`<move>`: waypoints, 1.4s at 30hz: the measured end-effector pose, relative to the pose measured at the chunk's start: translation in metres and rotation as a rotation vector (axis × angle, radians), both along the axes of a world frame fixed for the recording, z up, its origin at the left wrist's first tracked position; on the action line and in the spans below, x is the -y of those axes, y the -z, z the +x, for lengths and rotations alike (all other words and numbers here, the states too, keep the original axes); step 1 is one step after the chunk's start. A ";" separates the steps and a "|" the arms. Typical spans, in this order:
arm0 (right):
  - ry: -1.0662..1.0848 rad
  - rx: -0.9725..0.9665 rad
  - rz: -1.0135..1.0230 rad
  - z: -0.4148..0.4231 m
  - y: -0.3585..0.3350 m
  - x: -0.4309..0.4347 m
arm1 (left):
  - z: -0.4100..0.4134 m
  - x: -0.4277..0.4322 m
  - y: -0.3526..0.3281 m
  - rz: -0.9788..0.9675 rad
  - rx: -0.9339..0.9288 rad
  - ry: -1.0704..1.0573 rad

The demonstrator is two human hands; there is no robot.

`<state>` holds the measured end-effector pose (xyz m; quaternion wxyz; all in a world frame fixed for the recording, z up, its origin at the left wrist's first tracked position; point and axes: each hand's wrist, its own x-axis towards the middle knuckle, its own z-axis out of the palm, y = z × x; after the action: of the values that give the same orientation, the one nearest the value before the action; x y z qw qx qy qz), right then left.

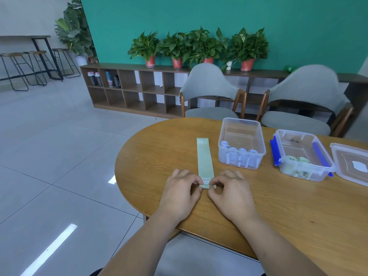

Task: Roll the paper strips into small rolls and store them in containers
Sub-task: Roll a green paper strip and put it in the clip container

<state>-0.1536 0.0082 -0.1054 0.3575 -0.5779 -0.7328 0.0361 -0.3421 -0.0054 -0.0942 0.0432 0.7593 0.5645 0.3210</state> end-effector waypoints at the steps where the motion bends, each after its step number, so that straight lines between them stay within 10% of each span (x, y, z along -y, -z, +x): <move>1: -0.001 0.024 -0.002 0.000 0.000 0.001 | 0.000 0.000 0.000 -0.001 -0.005 -0.001; 42: 0.000 -0.065 -0.035 -0.001 -0.003 -0.004 | 0.013 -0.003 0.005 -0.051 0.216 -0.149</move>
<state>-0.1542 0.0124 -0.1027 0.3710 -0.5825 -0.7201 0.0677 -0.3295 -0.0029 -0.0993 0.0990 0.6748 0.6195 0.3888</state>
